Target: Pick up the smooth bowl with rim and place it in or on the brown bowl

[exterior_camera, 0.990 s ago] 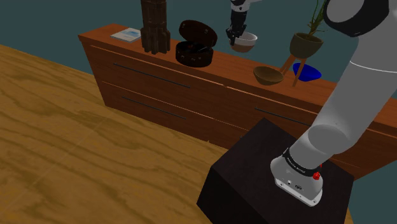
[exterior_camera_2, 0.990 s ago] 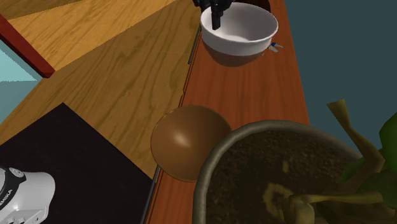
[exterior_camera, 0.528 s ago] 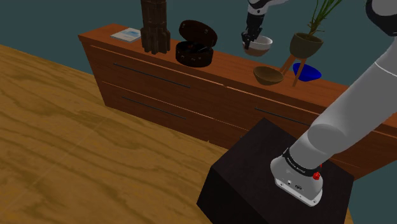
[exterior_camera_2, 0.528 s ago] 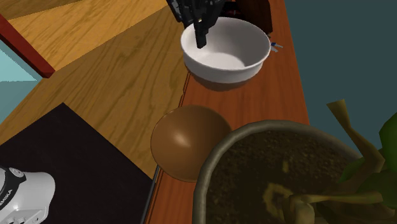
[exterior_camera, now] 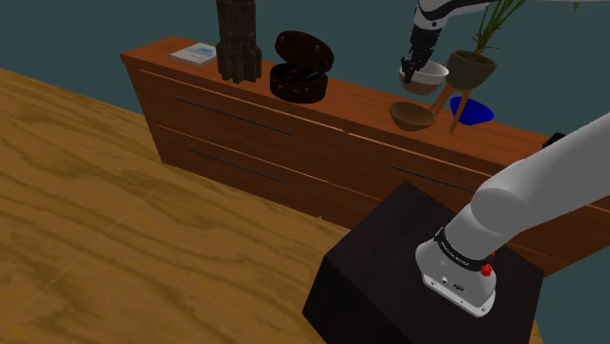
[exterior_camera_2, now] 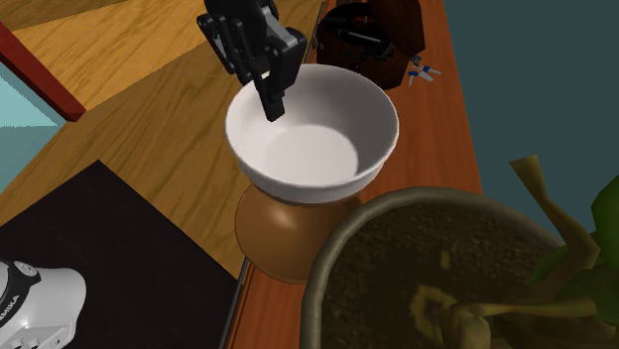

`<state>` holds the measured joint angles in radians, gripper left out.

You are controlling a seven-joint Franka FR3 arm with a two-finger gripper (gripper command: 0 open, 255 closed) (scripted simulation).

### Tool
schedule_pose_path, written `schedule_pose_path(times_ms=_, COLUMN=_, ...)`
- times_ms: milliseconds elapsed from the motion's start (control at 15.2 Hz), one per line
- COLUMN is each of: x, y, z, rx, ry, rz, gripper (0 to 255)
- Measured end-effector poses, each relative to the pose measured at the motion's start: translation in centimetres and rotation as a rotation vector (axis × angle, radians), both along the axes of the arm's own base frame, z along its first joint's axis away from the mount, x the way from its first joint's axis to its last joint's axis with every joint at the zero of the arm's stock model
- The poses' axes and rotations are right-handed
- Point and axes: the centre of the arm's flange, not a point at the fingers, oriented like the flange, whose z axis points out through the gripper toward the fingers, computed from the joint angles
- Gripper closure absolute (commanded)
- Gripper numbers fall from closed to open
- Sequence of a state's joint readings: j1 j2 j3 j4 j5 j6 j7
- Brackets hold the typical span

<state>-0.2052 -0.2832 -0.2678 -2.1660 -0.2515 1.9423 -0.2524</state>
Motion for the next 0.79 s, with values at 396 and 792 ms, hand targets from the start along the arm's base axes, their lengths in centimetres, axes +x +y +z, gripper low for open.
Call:
schedule_pose_path(times_ms=396, x=-2.6, y=-0.7, z=-2.0, rx=0.0, ry=0.001, rz=0.001, gripper=255)
schedule_pose_path(times_ms=792, x=-2.6, y=-0.7, z=-5.0, rx=0.0, ry=0.0, rz=0.001, gripper=255)
